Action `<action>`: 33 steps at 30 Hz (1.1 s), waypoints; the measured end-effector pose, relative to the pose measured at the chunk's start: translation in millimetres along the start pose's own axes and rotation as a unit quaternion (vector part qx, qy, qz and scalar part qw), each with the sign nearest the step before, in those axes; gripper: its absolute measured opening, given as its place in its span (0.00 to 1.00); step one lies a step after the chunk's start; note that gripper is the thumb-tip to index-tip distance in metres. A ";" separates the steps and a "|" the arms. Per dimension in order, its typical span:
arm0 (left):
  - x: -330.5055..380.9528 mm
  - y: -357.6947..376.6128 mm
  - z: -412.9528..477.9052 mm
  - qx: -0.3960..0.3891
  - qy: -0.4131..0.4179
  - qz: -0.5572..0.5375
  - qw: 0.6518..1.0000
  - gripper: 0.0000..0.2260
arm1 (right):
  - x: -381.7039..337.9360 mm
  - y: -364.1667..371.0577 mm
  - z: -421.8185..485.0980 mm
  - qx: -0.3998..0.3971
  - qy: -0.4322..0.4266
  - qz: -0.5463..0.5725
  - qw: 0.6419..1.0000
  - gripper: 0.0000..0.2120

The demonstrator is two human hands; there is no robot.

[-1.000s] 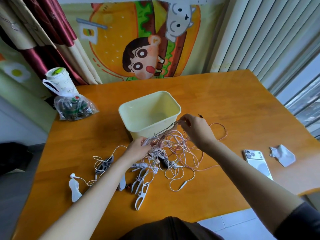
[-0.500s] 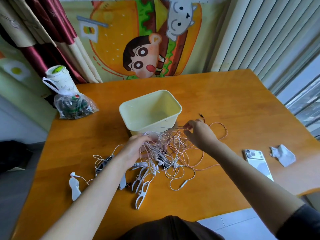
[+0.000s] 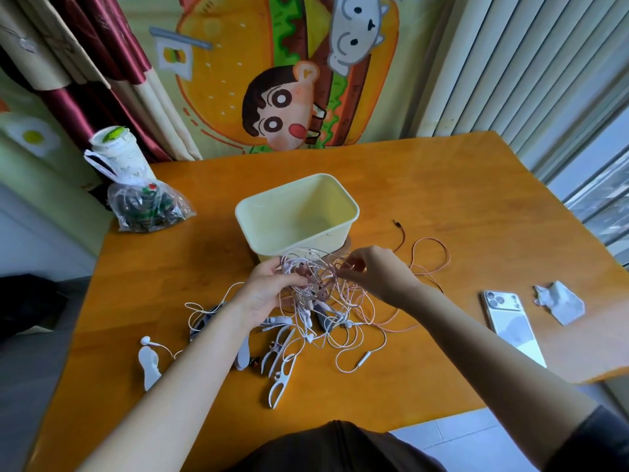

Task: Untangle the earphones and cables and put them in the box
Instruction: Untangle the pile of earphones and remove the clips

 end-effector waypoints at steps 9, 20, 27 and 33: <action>-25.6 -36.0 4.8 0.063 -0.009 0.276 0.959 0.23 | -6.4 -20.9 4.7 0.035 -0.036 0.058 0.997 0.10; 0.3 31.3 0.4 0.008 0.169 0.341 0.925 0.15 | -34.9 -34.1 3.8 0.021 -0.100 0.082 0.991 0.08; 8.4 26.6 1.8 0.082 0.203 0.425 0.878 0.08 | -25.2 -47.6 2.8 0.066 -0.076 0.110 0.989 0.08; 4.5 19.4 -1.6 0.068 0.197 0.406 0.890 0.06 | -26.0 -64.3 3.7 0.088 -0.064 0.147 0.983 0.06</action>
Point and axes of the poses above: each hand's wrist, its own z-axis towards the middle knuckle, its own y-axis out of the palm, x = y × z, the point moved 7 cm from there along z, towards the middle knuckle, and after that the axes turned 2 degrees about z, right-handed, at the moved point
